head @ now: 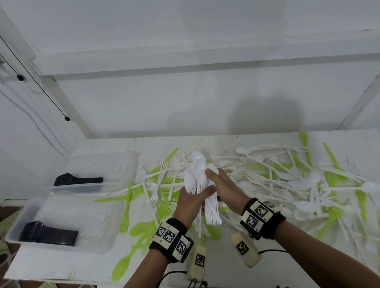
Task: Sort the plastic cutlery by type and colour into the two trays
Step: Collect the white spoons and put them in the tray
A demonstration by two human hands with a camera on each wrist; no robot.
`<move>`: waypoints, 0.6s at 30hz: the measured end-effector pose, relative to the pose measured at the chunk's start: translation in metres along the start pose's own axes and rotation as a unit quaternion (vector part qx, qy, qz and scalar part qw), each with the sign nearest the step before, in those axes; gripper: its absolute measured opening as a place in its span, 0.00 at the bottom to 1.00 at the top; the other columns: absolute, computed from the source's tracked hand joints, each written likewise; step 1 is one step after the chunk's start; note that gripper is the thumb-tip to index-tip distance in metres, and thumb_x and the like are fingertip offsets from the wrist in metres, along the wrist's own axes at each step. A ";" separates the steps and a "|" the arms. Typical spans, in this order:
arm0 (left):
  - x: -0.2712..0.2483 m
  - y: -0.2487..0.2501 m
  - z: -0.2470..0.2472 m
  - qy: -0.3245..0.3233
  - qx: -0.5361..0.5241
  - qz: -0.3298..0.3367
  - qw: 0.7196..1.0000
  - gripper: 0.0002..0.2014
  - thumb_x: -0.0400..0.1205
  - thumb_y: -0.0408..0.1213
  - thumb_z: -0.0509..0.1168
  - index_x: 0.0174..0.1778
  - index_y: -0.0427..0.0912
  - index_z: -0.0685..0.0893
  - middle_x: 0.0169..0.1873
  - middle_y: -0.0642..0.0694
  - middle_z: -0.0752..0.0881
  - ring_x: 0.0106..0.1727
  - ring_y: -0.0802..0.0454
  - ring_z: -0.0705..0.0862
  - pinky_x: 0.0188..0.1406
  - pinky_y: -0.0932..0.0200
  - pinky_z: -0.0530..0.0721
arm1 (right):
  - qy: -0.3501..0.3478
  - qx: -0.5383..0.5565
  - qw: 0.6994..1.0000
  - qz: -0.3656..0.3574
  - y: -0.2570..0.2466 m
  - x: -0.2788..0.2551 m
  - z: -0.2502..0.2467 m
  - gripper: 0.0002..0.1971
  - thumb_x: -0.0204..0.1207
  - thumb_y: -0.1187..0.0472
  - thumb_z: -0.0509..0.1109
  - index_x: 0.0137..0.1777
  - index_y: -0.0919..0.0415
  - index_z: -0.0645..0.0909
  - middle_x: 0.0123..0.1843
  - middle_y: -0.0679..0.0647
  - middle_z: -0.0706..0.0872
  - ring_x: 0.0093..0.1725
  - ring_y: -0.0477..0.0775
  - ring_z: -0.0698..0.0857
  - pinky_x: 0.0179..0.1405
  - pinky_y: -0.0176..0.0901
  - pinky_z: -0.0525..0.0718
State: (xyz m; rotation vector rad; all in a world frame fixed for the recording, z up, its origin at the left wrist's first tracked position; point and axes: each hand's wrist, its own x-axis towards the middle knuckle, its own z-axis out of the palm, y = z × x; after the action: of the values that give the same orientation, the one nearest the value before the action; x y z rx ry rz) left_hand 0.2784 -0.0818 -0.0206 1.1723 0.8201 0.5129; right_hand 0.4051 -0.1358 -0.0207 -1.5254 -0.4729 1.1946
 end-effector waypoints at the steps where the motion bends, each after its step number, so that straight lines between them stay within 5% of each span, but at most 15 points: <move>1: 0.001 -0.003 -0.001 0.002 0.013 -0.005 1.000 0.12 0.80 0.37 0.78 0.57 0.37 0.89 0.45 0.38 0.94 0.42 0.38 0.92 0.35 0.46 0.87 | 0.000 0.015 1.000 0.005 0.002 0.000 0.000 0.24 0.83 0.40 0.67 0.71 0.55 0.74 0.66 0.59 0.86 0.61 0.60 0.90 0.55 0.62 0.91; 3: 0.003 -0.008 -0.005 0.003 0.027 -0.009 1.000 0.13 0.79 0.41 0.78 0.55 0.38 0.90 0.41 0.38 0.93 0.35 0.40 0.86 0.28 0.51 0.80 | 0.002 0.046 0.999 0.012 0.008 0.002 0.000 0.29 0.76 0.39 0.72 0.71 0.56 0.77 0.66 0.63 0.87 0.61 0.66 0.90 0.54 0.66 0.91; 6: 0.005 -0.007 -0.009 0.013 0.018 0.009 1.000 0.10 0.83 0.41 0.74 0.59 0.46 0.92 0.45 0.42 0.94 0.37 0.45 0.89 0.29 0.53 0.79 | 0.012 0.082 0.997 -0.002 0.013 0.003 0.000 0.23 0.82 0.47 0.71 0.70 0.62 0.78 0.64 0.64 0.88 0.61 0.64 0.90 0.62 0.66 0.87; 9: 0.010 -0.001 -0.015 0.086 0.011 0.027 0.996 0.08 0.86 0.39 0.70 0.59 0.44 0.92 0.44 0.40 0.94 0.33 0.49 0.87 0.25 0.59 0.78 | 0.018 0.112 0.994 -0.004 0.011 0.004 -0.002 0.21 0.86 0.54 0.69 0.73 0.61 0.72 0.63 0.61 0.87 0.55 0.61 0.92 0.50 0.58 0.88; 13: 0.019 0.008 -0.023 0.120 -0.016 0.020 0.992 0.10 0.84 0.43 0.72 0.57 0.41 0.91 0.43 0.43 0.94 0.40 0.48 0.91 0.26 0.60 0.82 | 0.031 0.021 0.998 -0.051 0.010 -0.004 0.002 0.16 0.88 0.56 0.67 0.70 0.57 0.69 0.49 0.57 0.82 0.33 0.52 0.83 0.29 0.45 0.80; 16: 0.023 0.017 -0.019 0.108 -0.032 0.013 0.994 0.10 0.81 0.42 0.77 0.46 0.37 0.91 0.33 0.45 0.92 0.31 0.51 0.88 0.25 0.62 0.80 | -0.007 -0.022 0.998 -0.060 0.018 -0.011 0.011 0.15 0.88 0.55 0.66 0.70 0.55 0.69 0.43 0.55 0.77 0.31 0.48 0.77 0.26 0.40 0.74; 18: 0.025 0.018 -0.016 0.108 -0.027 0.014 0.994 0.10 0.77 0.41 0.80 0.45 0.37 0.91 0.34 0.42 0.92 0.33 0.45 0.89 0.27 0.56 0.83 | -0.018 -0.019 0.999 -0.041 0.021 -0.012 0.013 0.15 0.87 0.52 0.67 0.68 0.54 0.70 0.44 0.54 0.76 0.33 0.47 0.76 0.27 0.40 0.74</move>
State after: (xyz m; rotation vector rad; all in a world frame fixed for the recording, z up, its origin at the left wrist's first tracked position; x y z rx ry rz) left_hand 0.2822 -0.0476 -0.0137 1.0929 0.9692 0.6899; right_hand 0.3830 -0.1460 -0.0327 -1.5047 -0.5794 1.1578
